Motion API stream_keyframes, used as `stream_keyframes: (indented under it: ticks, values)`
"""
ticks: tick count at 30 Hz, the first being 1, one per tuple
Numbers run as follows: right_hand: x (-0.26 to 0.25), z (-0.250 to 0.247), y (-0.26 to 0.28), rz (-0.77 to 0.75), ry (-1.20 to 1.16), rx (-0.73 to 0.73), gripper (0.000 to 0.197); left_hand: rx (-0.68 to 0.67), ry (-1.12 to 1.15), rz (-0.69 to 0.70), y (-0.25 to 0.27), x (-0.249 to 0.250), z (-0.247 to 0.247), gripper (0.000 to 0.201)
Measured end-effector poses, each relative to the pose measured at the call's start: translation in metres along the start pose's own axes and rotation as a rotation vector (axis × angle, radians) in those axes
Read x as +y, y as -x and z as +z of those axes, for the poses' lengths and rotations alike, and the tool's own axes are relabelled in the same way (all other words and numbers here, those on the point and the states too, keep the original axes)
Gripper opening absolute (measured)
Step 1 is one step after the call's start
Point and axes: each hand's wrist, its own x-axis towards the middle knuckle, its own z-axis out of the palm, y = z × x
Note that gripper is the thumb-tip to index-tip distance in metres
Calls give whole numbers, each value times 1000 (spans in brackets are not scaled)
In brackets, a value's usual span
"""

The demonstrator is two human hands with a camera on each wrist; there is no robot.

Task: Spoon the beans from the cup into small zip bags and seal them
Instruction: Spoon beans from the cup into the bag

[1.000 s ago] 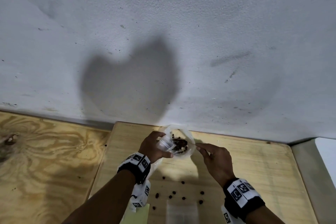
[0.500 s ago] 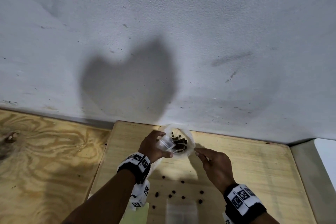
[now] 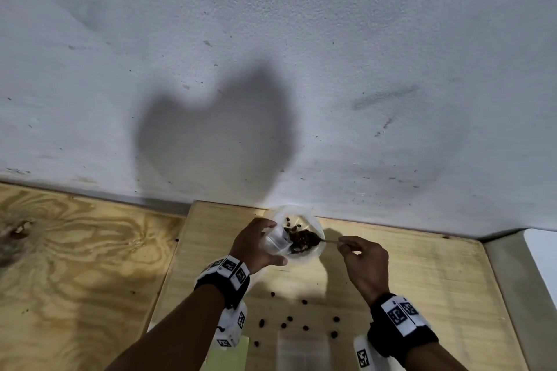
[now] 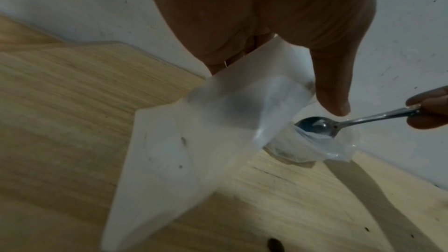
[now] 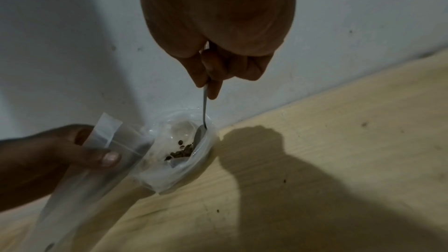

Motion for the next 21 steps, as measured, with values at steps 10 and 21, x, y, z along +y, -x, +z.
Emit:
stream_keyframes:
  ticks: [10,21]
  values:
    - [10,28,-4,523,-375,-13,20,-81,5,-17,-4,4,-2,91]
    - [-13,-14,-8,127,-61,-14,18,-37,-38,-10,-4,5,-8,89]
